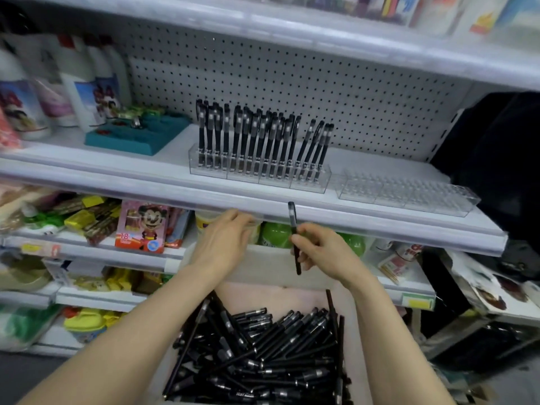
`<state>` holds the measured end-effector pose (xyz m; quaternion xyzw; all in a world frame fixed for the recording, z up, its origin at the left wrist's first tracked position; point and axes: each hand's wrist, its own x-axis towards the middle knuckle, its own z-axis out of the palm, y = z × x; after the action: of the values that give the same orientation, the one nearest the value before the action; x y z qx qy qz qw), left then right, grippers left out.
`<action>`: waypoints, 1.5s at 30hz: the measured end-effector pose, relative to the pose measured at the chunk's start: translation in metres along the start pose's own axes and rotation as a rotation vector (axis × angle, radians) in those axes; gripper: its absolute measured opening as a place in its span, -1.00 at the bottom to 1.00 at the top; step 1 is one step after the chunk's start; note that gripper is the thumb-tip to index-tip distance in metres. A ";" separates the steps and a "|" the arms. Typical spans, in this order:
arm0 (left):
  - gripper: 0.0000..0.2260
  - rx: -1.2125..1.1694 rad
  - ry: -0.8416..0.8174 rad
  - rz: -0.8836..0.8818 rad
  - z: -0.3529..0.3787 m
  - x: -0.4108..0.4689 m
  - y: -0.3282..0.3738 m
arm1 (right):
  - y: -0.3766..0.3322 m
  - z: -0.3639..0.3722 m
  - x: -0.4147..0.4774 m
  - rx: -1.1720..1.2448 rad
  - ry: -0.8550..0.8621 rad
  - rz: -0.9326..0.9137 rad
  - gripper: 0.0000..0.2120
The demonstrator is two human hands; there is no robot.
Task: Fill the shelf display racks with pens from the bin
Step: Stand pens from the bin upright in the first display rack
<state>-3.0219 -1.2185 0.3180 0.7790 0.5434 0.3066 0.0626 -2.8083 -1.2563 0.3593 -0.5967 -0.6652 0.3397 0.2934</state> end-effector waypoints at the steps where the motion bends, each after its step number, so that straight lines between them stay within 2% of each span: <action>1: -0.74 0.008 0.028 0.036 -0.007 0.008 0.006 | -0.011 -0.007 0.004 -0.014 0.047 -0.037 -0.88; 7: -0.57 0.163 0.130 0.165 -0.021 0.067 0.033 | -0.056 -0.059 0.048 0.041 0.393 -0.231 -0.91; 10: -0.46 0.286 0.154 0.203 -0.014 0.090 0.029 | -0.070 -0.077 0.069 0.023 0.572 -0.273 -0.91; 12: -0.44 0.342 0.148 0.201 -0.008 0.100 0.024 | -0.076 -0.082 0.083 0.023 0.633 -0.281 -0.88; 20: -0.51 0.334 0.157 0.207 0.004 0.105 0.010 | -0.082 -0.063 0.126 -0.057 0.609 -0.225 -0.81; 26: -0.53 0.305 0.219 0.231 0.010 0.104 0.008 | -0.058 -0.036 0.144 -0.152 0.515 -0.114 -0.80; 36: -0.54 0.281 0.268 0.252 0.015 0.104 0.005 | -0.050 -0.028 0.147 -0.119 0.597 -0.128 -0.71; 45: -0.53 0.310 0.219 0.251 0.010 0.104 0.006 | -0.064 -0.033 0.152 -0.344 0.528 -0.051 -0.80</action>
<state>-2.9889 -1.1261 0.3553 0.8029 0.4863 0.3075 -0.1561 -2.8377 -1.1054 0.4276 -0.6883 -0.6284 0.0478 0.3592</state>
